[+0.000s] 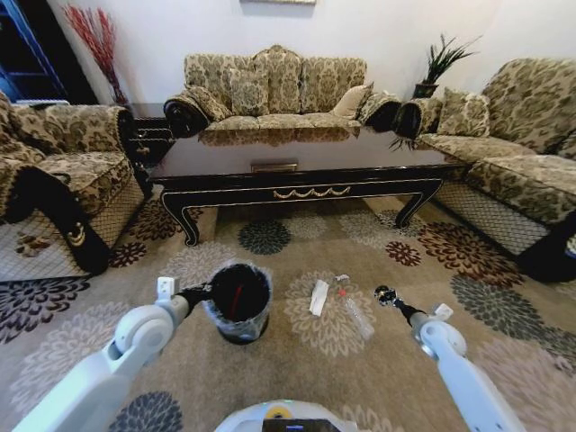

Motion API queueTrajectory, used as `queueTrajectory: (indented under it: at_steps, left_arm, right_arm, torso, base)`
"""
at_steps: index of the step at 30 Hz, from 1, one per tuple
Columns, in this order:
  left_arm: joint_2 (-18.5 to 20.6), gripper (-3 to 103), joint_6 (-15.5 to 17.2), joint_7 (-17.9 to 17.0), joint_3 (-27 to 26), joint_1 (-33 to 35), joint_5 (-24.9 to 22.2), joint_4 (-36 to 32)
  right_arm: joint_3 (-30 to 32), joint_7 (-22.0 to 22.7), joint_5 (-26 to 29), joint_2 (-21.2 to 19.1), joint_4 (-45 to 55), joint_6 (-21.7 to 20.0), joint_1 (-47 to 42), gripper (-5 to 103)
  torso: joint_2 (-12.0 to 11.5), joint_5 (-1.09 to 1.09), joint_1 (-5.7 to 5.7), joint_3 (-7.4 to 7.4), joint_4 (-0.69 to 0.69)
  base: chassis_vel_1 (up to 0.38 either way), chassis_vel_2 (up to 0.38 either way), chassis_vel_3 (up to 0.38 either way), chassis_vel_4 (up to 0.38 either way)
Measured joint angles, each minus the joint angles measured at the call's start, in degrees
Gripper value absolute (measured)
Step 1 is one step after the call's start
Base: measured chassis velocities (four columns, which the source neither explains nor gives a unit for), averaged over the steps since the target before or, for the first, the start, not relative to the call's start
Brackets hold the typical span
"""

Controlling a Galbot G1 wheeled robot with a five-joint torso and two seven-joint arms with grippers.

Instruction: Move to the front of the table and pick up the trash from the floor, then place it into the trash bin.

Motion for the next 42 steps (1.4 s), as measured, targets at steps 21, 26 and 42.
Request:
queueTrajectory:
  at_steps: [21, 26, 42]
  left_arm:
    - [-0.3, 4, 1.5, -3.4, 27.3, -30.0, -11.7, 6.0]
    - [-3.5, 4, 1.2, -4.3, 35.5, -36.8, -13.0, 8.1]
    - [-9.8, 4, 0.7, -6.3, 42.2, -41.0, -13.1, 10.0]
  right_arm:
    - [1.4, 0.6, -8.5, -5.3, 35.2, -0.8, -13.1, 10]
    - [0.7, -1.7, -11.9, -7.3, 40.6, -0.4, -16.3, 10]
    - [0.0, -7.0, -22.2, -6.8, 44.4, 1.5, -23.1, 14]
  torso:
    - [0.0, 0.02, 0.00, 0.00, 0.01]
    - [0.0, 0.02, 0.00, 0.00, 0.01]
    - [0.0, 0.02, 0.00, 0.00, 0.01]
  base:
    - [0.000, 0.000, 0.000, 0.000]
    - [0.000, 0.000, 0.000, 0.000]
    - [0.000, 0.000, 0.000, 0.000]
